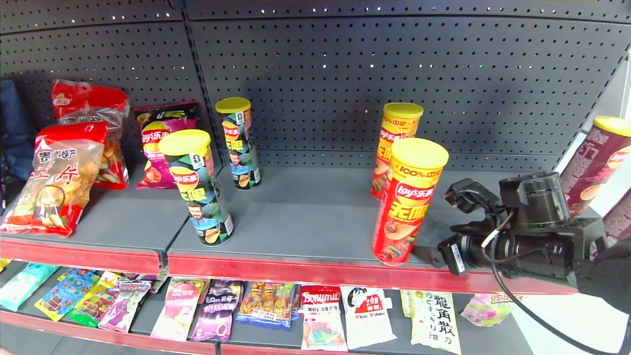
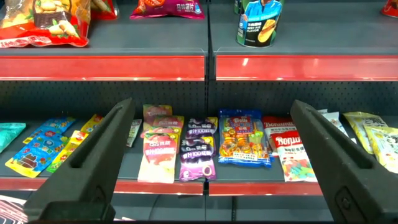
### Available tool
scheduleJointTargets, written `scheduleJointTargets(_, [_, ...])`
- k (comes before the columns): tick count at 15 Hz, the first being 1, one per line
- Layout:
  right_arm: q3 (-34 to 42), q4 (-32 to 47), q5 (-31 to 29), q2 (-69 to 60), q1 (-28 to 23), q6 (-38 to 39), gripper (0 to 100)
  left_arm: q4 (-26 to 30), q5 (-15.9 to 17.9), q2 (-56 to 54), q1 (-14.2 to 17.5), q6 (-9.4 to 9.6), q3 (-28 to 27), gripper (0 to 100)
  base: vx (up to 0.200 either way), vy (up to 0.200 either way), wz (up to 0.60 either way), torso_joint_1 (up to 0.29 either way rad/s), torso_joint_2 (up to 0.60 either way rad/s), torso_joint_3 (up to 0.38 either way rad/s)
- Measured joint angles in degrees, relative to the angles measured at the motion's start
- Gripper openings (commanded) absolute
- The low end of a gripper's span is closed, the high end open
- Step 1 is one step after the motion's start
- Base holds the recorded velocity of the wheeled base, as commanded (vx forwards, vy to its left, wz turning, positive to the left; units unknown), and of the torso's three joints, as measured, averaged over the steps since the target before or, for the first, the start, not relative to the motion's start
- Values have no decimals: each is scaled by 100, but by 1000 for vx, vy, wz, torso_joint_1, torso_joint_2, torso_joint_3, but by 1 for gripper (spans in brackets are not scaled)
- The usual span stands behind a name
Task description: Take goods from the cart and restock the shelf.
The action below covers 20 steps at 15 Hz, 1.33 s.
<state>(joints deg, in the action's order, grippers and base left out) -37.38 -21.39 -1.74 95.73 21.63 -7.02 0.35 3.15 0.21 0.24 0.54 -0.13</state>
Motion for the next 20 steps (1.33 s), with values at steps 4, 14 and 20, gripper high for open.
scheduleJointTargets(4, [-27,-4,-35,33,6,0,100,0,0,0,0,0,4,100,0,0,0,0,0,0])
scheduleJointTargets(14, [-104,5,-39,62,80,0,100,-2,2,0,0,0,-2,100,0,0,0,0,0,0])
scheduleJointTargets(20, [-145,-2,-37,96,139,2,100,-2,0,0,0,0,4,100,0,0,0,0,0,0])
